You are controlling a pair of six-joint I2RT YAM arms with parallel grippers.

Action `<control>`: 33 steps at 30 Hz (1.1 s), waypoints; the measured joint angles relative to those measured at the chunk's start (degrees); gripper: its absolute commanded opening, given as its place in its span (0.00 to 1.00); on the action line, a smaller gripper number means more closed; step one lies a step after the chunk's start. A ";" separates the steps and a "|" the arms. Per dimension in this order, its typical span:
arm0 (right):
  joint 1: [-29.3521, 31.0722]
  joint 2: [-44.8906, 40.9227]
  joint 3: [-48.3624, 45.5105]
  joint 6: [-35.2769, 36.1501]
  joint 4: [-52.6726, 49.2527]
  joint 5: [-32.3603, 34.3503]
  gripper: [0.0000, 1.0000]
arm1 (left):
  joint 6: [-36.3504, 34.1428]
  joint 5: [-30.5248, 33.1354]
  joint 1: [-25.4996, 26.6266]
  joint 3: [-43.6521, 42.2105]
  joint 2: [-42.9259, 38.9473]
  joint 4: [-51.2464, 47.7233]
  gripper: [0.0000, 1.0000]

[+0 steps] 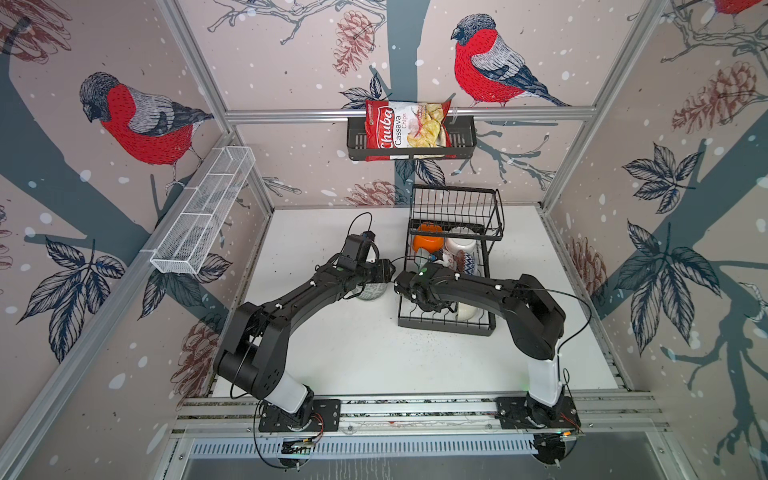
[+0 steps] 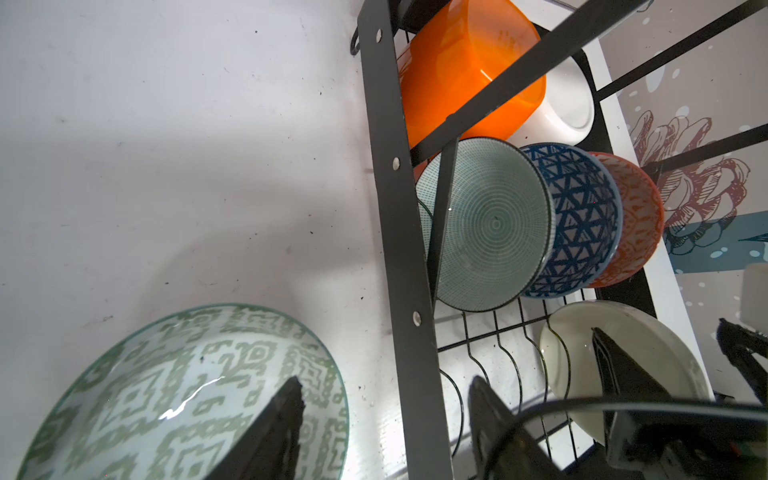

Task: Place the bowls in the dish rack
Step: 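Open the right gripper to release the cream bowl in the rack, then raise the right gripper from the rack while left gripper moves toward green-patterned bowl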

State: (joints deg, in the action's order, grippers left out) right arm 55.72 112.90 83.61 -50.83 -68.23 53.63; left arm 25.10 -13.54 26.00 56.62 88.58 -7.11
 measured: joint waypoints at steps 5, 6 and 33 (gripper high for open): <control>0.00 -3.65 -0.68 3.89 2.54 -0.70 0.82 | 0.52 -1.62 0.17 0.39 -0.50 0.57 0.63; 0.00 -4.59 -1.05 5.05 3.43 -1.33 0.83 | 0.74 -2.19 0.17 0.50 -0.63 0.90 0.63; -2.82 -11.91 -8.26 28.63 30.80 -21.42 0.82 | 8.11 0.04 -2.08 1.90 -5.60 -2.56 0.63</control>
State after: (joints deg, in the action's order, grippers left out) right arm 52.90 100.99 75.35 -22.20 -37.43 32.21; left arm 33.21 -13.50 23.92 58.52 82.98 -9.67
